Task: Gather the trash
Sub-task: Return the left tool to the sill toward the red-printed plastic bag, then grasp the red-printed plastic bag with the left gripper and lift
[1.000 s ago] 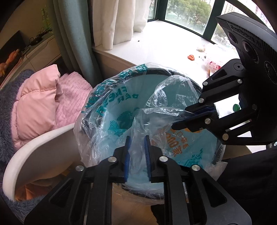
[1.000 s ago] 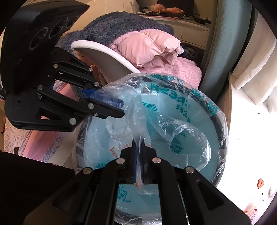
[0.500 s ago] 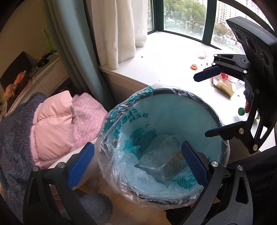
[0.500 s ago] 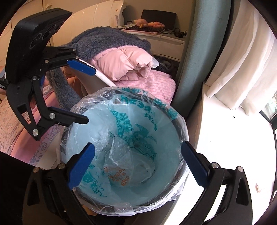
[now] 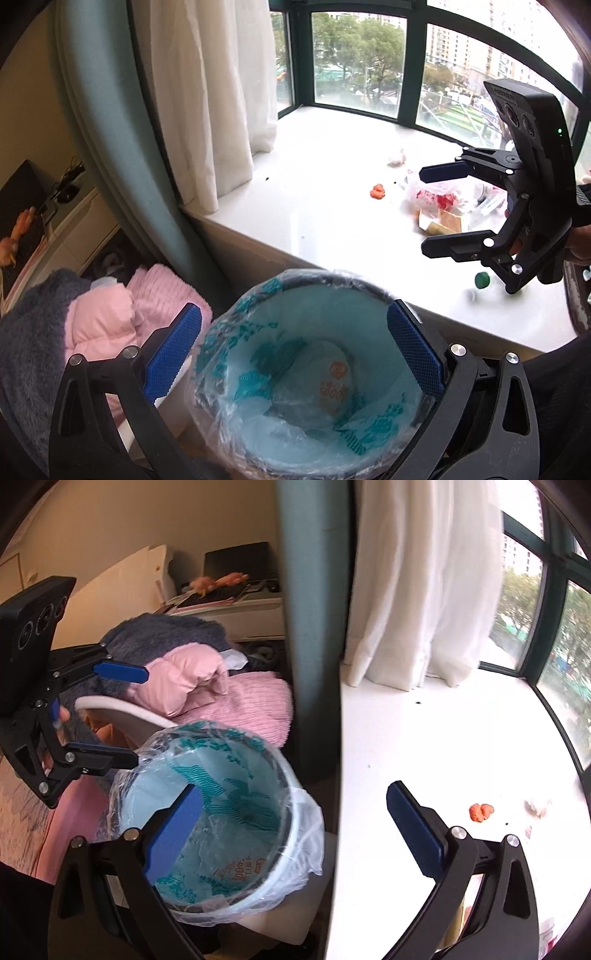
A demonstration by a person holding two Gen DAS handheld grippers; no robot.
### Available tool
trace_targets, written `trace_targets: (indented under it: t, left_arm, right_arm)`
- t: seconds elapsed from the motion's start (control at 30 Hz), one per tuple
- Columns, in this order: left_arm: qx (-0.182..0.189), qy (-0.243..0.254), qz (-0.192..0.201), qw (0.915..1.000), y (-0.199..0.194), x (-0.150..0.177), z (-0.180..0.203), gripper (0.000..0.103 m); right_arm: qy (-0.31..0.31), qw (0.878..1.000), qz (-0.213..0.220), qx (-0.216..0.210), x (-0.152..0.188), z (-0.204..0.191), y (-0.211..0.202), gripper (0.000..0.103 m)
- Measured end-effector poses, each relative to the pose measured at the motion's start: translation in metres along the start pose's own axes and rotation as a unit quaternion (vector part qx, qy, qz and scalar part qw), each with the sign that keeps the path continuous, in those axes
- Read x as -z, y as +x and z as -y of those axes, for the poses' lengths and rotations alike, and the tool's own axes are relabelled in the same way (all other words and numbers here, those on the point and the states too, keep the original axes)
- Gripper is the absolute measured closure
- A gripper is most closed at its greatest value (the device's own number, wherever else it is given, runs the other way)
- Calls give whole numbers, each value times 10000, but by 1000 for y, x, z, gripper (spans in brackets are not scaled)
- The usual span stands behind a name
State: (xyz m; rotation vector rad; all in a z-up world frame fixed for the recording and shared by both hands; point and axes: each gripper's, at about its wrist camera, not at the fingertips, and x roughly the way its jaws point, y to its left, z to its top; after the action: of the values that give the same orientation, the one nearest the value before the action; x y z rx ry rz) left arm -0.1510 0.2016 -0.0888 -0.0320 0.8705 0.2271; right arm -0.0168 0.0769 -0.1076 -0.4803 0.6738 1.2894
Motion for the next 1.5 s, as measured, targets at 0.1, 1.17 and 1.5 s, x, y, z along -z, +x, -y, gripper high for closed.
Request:
trace_targets:
  t: [0.1, 1.17, 1.5]
  left_arm:
    - [229, 140, 136, 9995, 7, -23, 14, 6]
    - [2259, 1193, -424, 9659, 242, -204, 222, 6]
    - [2450, 1015, -954, 9595, 320, -209, 229, 8]
  right_arm:
    - [361, 9986, 81, 378, 12, 30, -20, 6]
    - [3028, 9370, 24, 1744, 136, 306, -95, 6]
    - [3336, 9331, -208, 1326, 149, 342, -58, 7]
